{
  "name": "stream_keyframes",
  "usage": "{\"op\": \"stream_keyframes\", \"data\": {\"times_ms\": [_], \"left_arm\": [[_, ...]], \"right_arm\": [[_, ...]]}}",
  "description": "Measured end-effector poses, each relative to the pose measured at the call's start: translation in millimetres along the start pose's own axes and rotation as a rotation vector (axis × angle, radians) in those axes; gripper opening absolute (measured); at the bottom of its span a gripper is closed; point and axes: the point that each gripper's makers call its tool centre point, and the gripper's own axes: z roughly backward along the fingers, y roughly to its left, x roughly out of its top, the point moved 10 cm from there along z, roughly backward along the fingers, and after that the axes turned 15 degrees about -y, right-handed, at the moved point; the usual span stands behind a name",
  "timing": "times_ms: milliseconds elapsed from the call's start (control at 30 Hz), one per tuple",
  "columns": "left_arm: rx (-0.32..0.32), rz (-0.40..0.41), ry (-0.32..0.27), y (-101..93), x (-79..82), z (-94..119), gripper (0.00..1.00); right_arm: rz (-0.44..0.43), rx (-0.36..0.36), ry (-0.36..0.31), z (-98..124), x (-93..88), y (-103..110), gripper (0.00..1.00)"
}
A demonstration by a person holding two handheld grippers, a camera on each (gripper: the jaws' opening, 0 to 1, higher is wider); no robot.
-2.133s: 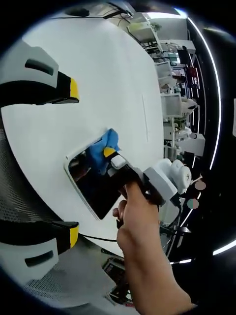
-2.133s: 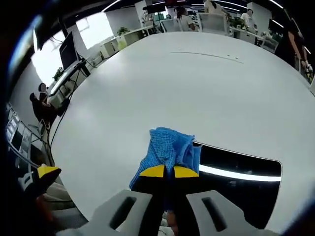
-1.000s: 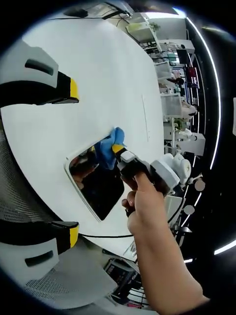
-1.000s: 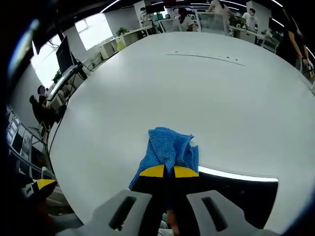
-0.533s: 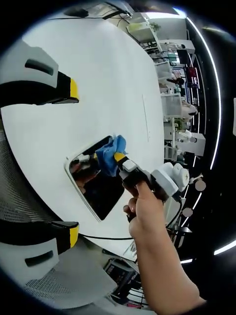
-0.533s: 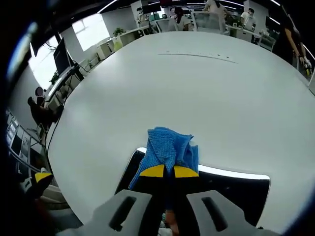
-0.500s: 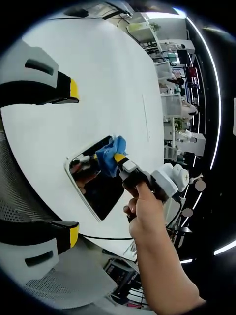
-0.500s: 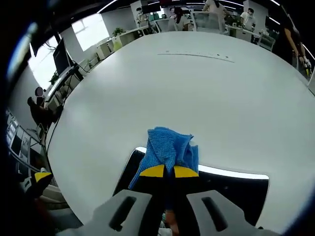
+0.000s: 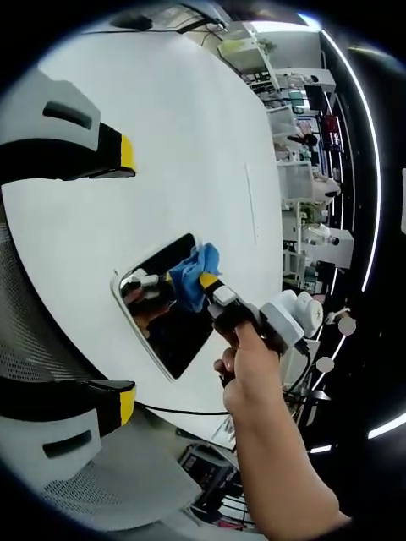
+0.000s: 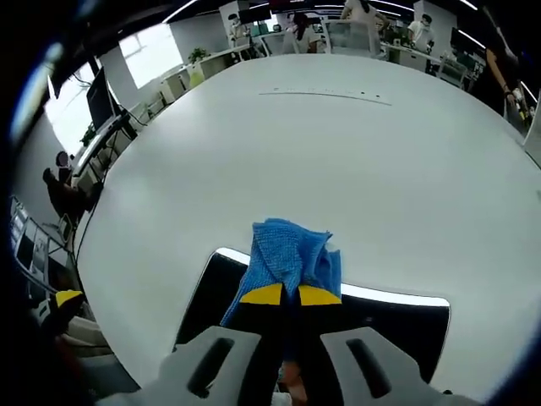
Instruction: Wipe the mirror surface with the cleaning cloth until all visible marks leave the cleaned area.
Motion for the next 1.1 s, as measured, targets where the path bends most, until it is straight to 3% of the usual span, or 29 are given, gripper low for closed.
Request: {"op": "stream_keyframes", "data": {"times_ms": [200,1100], "left_arm": [[0.0,0.0,0.002,0.0,-0.5,0,0.99],[0.004,0.0,-0.009,-0.7,1.1,1,0.99]], "right_arm": [[-0.021,-0.009,-0.012,3,-4.1,2,0.0],[-0.101,0.015,-0.038,48,-52.4,28,0.0]]}}
